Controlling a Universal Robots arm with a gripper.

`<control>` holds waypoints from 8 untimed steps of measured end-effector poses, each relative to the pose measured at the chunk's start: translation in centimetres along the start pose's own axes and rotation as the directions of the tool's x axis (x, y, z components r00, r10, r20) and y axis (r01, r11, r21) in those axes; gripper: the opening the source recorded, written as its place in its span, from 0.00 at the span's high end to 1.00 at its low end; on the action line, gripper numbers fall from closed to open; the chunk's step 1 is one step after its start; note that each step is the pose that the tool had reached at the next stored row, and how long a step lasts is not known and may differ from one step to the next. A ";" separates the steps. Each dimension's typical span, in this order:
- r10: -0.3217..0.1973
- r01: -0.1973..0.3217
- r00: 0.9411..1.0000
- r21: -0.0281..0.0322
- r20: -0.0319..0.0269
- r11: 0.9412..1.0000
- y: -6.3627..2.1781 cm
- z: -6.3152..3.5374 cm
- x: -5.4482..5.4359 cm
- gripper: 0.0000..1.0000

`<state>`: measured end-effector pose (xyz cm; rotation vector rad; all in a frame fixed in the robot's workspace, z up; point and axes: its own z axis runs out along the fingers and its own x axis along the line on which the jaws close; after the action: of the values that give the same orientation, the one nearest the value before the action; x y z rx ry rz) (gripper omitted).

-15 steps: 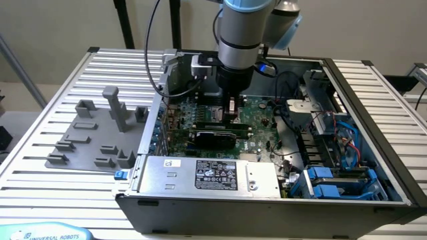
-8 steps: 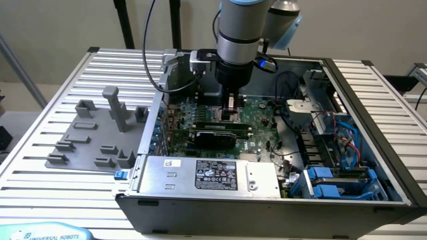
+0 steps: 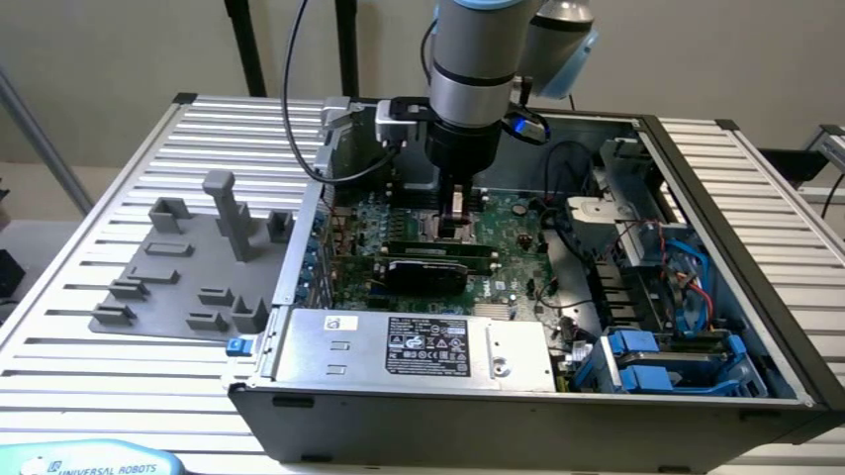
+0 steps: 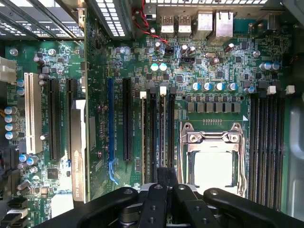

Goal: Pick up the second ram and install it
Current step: 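Press down the second ram until it locks into place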

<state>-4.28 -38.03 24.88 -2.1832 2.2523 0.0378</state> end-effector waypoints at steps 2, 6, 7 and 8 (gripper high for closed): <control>0.000 0.000 1.000 0.000 0.000 1.000 0.00 0.00 0.0 0.89; 0.000 0.000 1.000 0.000 0.000 1.000 0.00 0.00 0.0 0.89; 0.000 0.000 1.000 0.000 0.000 1.000 0.00 0.01 0.0 0.89; 0.000 0.000 1.000 0.001 0.000 1.000 0.00 0.11 0.0 0.89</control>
<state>-4.28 -38.02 24.77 -2.1828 2.2520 0.0367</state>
